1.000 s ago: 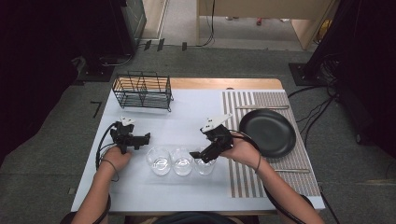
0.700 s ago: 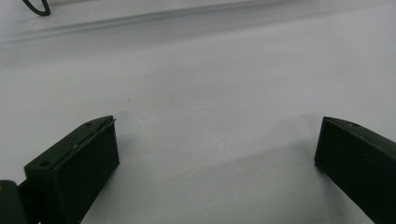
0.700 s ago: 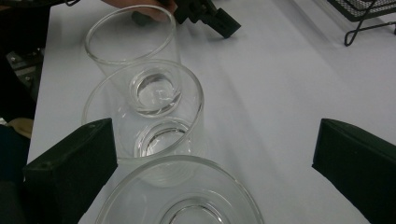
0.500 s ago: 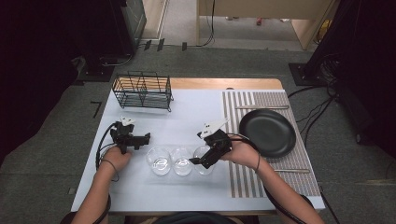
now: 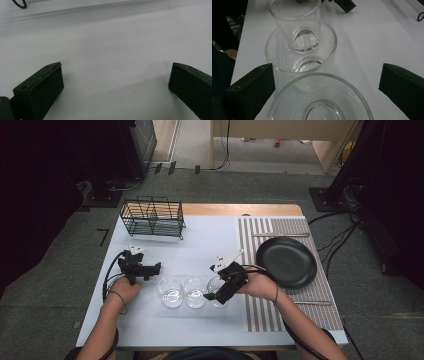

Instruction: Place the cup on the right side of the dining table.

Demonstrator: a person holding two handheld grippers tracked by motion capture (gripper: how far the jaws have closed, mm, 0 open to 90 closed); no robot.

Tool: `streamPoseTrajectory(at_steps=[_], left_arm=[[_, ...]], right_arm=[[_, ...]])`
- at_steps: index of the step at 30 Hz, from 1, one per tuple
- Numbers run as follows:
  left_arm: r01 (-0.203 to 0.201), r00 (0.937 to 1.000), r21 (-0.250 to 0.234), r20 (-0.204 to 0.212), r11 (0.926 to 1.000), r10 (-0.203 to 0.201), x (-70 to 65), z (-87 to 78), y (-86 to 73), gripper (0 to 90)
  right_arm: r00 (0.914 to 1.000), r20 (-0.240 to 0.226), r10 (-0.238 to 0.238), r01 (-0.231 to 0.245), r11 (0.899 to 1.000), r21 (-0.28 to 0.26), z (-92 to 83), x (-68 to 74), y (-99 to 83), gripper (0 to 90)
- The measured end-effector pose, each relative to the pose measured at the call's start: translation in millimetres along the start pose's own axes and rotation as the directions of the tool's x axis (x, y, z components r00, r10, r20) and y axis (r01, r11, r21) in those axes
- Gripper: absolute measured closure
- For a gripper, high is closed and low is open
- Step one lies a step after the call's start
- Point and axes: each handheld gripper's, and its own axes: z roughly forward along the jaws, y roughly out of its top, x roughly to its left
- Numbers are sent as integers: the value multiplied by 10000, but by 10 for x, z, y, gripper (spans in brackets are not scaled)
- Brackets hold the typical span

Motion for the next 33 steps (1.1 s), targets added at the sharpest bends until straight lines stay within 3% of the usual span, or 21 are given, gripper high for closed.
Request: streamPoseTrajectory(at_steps=[33], left_arm=[[0,10000,-1,-1,10000,0,0,0,0,0]], right_arm=[[9963,-629,-591,647,9937,915,100,15,-120,5]])
